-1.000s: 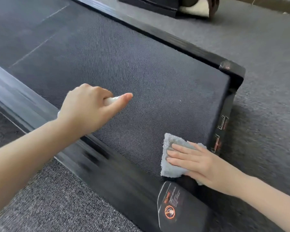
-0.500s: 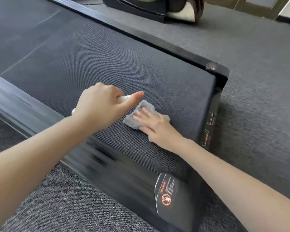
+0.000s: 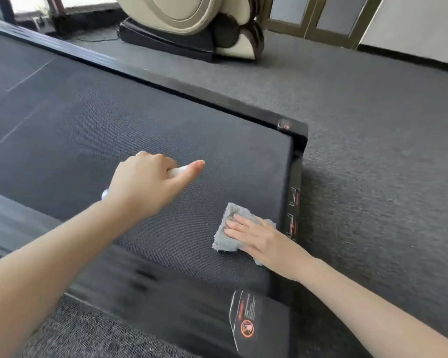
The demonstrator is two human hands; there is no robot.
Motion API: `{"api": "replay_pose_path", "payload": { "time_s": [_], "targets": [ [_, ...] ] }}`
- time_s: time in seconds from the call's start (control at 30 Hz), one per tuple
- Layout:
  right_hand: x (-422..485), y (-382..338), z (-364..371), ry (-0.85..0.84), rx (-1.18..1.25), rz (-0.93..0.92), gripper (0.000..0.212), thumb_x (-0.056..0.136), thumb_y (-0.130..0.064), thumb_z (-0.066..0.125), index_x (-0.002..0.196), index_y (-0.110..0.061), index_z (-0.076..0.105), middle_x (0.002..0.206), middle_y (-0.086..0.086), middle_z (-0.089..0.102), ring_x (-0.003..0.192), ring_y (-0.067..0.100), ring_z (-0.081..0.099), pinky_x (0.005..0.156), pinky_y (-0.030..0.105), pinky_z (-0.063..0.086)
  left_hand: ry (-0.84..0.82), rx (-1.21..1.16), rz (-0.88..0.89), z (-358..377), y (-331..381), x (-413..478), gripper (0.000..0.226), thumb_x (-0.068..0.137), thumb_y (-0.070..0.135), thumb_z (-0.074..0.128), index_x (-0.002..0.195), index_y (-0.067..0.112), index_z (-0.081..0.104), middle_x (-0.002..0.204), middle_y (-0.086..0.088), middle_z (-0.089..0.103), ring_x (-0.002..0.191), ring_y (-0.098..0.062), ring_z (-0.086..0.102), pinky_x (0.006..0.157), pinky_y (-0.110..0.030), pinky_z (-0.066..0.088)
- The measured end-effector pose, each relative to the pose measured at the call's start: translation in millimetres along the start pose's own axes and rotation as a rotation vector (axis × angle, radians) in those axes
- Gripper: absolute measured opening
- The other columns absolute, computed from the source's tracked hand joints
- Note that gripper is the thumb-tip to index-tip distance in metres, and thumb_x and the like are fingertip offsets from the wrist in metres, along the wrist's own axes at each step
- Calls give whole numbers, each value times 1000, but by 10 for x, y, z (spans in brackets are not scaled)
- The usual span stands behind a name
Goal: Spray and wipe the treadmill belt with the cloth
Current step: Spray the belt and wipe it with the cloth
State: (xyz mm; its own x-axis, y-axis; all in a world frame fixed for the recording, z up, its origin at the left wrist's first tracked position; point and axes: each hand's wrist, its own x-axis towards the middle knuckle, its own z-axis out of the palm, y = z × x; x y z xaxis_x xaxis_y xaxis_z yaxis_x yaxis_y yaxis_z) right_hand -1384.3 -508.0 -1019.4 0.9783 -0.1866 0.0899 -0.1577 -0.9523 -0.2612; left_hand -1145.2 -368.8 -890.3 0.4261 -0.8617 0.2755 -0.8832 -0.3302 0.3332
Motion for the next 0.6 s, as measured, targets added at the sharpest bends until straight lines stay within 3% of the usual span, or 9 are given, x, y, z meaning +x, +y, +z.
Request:
{"api": "replay_pose_path", "payload": {
  "time_s": [0.1, 0.3, 0.43, 0.6],
  "targets": [
    [143, 240, -76, 17, 62, 128, 45, 101, -31, 38, 145, -24, 35, 151, -18, 22, 143, -3, 8, 120, 35, 11, 20, -29, 17, 123, 137, 186, 73, 71, 83, 16, 50, 14, 28, 42, 2, 34, 46, -18, 39, 49, -30, 25],
    [286, 856, -203, 85, 62, 333, 44, 103, -20, 40, 146, -22, 35, 155, -8, 24, 138, -5, 4, 118, 24, 4, -47, -27, -15, 405, 474, 458, 72, 81, 81, 25, 53, 14, 23, 45, 0, 30, 46, -21, 32, 50, -31, 27],
    [381, 1128, -213, 180, 122, 368, 44, 101, -21, 43, 145, -24, 37, 154, -10, 28, 142, -2, 9, 119, 38, 13, -38, 16, 32, 635, 629, 863, 78, 74, 86, 19, 50, 13, 32, 48, 0, 43, 49, -19, 44, 55, -32, 35],
    [373, 1182, -212, 144, 122, 349, 45, 103, -30, 34, 148, -31, 29, 155, -21, 17, 142, -7, -1, 120, 29, 1, -2, 4, -9, 1009, 952, 1584, 73, 86, 74, 36, 48, 12, 38, 54, -4, 48, 58, -26, 50, 62, -32, 34]
  ]
}}
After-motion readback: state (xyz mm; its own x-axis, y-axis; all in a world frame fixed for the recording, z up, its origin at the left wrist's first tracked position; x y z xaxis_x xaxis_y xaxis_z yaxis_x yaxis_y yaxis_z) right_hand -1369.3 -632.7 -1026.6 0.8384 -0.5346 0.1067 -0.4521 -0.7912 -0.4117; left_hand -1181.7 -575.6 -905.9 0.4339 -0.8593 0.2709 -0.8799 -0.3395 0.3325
